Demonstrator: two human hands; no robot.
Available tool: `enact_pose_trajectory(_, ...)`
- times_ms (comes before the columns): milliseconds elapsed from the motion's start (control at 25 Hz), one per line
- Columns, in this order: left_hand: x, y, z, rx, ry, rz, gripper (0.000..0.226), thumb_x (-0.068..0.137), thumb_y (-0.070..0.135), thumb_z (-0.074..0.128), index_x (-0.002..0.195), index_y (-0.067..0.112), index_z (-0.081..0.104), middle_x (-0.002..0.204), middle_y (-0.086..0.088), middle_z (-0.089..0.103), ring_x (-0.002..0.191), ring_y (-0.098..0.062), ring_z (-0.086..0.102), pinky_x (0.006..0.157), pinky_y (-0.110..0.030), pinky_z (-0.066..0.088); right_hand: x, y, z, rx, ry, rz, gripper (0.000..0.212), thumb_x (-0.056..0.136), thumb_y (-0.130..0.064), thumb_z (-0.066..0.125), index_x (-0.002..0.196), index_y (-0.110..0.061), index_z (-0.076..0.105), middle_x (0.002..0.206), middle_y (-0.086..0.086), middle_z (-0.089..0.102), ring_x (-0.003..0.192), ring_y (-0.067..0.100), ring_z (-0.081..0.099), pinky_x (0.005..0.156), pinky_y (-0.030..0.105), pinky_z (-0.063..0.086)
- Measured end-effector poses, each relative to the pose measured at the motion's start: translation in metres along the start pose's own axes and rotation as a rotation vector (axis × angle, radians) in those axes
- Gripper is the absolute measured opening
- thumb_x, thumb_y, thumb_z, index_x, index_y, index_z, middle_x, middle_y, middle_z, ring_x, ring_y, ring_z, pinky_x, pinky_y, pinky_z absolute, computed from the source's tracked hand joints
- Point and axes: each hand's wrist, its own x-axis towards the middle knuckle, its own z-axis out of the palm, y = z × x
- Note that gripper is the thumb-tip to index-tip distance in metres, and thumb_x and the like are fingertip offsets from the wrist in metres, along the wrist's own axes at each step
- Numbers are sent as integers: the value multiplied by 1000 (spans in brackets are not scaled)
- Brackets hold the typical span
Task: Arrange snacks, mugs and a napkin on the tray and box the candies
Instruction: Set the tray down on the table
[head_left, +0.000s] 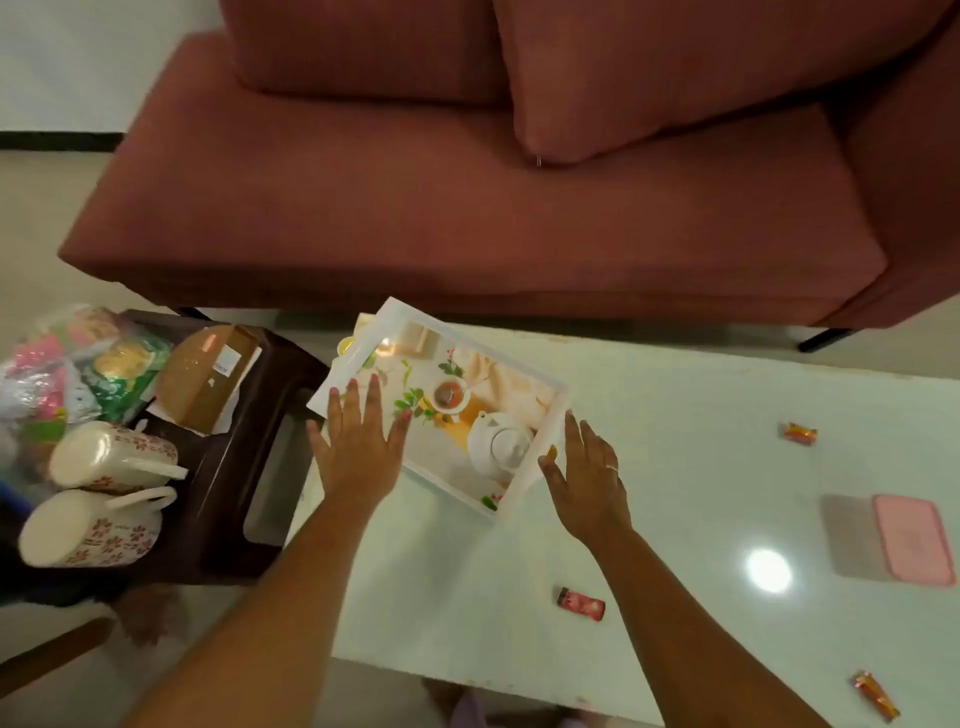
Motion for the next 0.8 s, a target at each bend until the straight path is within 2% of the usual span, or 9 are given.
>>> enact_pose_trajectory(80, 33, -29, 18, 48, -14, -26, 67, 95, 52, 24, 150, 17, 9, 159, -13, 13, 147, -35, 6, 114, -62, 13, 16, 1, 34, 190, -15, 126, 70, 95, -46, 38, 150, -18, 4, 158, 10, 14, 144, 31, 13, 113, 46, 24)
enact_pose_trajectory(200, 76, -69, 37, 36, -76, -96, 67, 95, 53, 23, 150, 16, 13, 158, -14, 15, 146, -36, 9, 114, -61, 10, 30, -1, 75, 319, -5, 279, 73, 96, -42, 40, 149, -12, 1, 158, 14, 11, 144, 35, 11, 114, 45, 16)
enact_pose_trajectory(440, 145, -98, 68, 38, -129, -86, 67, 94, 55, 26, 148, 16, 16, 157, -16, 18, 145, -38, 10, 113, -62, 9, 52, -12, 111, 385, 78, 418, 75, 95, -34, 46, 149, -5, 3, 157, 14, 12, 139, 39, 20, 112, 47, 20)
enact_pose_trajectory(600, 162, -114, 88, -13, -191, -160, 69, 93, 59, 26, 148, 19, 13, 151, -18, 26, 139, -40, 24, 111, -62, 22, 56, -26, 123, 405, 167, 478, 78, 93, -26, 51, 148, -4, 0, 157, 14, 6, 135, 41, 24, 111, 49, 23)
enact_pose_trajectory(720, 162, -110, 94, -94, -151, -223, 72, 91, 61, 31, 148, 21, 11, 143, -20, 32, 131, -41, 34, 107, -58, 32, 63, -31, 129, 413, 191, 529, 80, 92, -17, 52, 148, -5, -4, 158, 13, 0, 135, 41, 22, 111, 49, 24)
enact_pose_trajectory(800, 159, -102, 97, -137, -128, -274, 75, 89, 63, 34, 148, 22, 11, 141, -23, 32, 130, -41, 34, 107, -57, 33, 65, -32, 131, 430, 223, 566, 79, 91, -6, 50, 149, -7, -4, 158, 11, -1, 137, 41, 21, 111, 48, 26)
